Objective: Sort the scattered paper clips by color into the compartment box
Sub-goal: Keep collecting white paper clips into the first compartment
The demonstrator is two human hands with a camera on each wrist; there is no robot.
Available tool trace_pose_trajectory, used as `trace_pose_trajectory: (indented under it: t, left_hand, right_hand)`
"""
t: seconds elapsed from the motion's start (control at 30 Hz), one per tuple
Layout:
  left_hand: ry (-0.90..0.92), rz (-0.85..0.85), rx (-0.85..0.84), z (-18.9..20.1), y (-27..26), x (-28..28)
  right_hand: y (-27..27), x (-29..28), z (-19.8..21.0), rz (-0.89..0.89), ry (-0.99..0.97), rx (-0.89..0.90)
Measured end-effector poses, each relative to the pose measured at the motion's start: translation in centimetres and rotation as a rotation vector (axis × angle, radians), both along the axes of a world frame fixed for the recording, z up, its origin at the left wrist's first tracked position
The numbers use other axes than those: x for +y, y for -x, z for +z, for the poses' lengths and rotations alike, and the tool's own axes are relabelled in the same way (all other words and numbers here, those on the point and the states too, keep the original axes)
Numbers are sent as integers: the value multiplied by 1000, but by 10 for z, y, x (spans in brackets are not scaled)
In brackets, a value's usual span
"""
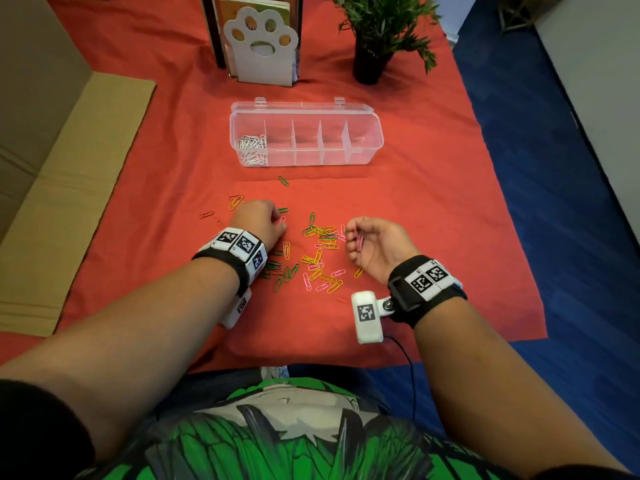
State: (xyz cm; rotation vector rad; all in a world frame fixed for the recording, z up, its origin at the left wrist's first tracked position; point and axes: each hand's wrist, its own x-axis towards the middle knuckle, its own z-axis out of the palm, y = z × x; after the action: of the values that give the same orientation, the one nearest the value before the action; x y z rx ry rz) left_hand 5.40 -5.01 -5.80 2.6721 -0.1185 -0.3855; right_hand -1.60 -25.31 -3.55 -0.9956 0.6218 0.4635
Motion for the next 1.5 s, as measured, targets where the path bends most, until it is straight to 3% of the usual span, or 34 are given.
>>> trace_pose_trajectory:
  t: [0.1,0.17,0.27,0.4,0.47,0.6,0.63,0.7,0.77,0.87,1.0,1.07,1.17,1.23,1.4,1.5]
  left_hand:
    - [-31,-56,-6,-3,-2,0]
    - [-62,-93,24,-4,-1,-1]
    - [-119,-118,44,-6,0,-3]
    - [-56,-57,110,0,1,-4]
    - [99,63,233,10,2,-6]
    - [886,493,691,29,10,-5]
    - [1029,535,761,33,12,-2]
    - [1178,557,812,37,15,3]
    - [1206,575,807,36,16,4]
    - [1088,601,737,27,17,0]
    - [719,449,475,8,20,0]
    - [478,261,312,2,22,4]
    - [213,21,214,-1,26,9]
    - [97,-21,166,-2,30,10]
    - [2,-47,127,-4,35,10]
    - [-9,-75,142,1,34,12]
  right_hand:
    - [6,6,-5,53,46,54]
    - [9,10,-10,232,413,6]
    - [14,13,-17,711,1113,-196]
    - [27,17,-28,940,1430,-326]
    - [31,23,-29,1002,1525,-362]
    - [36,33,-23,1053,1710,-433]
    - [37,34,-23,1072,1739,-446]
    - [37,36,-22,1098,1740,-450]
    - [32,34,-23,1055,1621,-423]
    - [20,30,-15,794,1214,-258]
    - [17,26,0,268,408,-37]
    - [19,24,3,141,213,-26]
    - [19,22,5,33,40,-6]
    - [15,25,0,43,107,6]
    - [9,41,-19,564,1011,-222]
    - [12,47,-28,762,1282,-375]
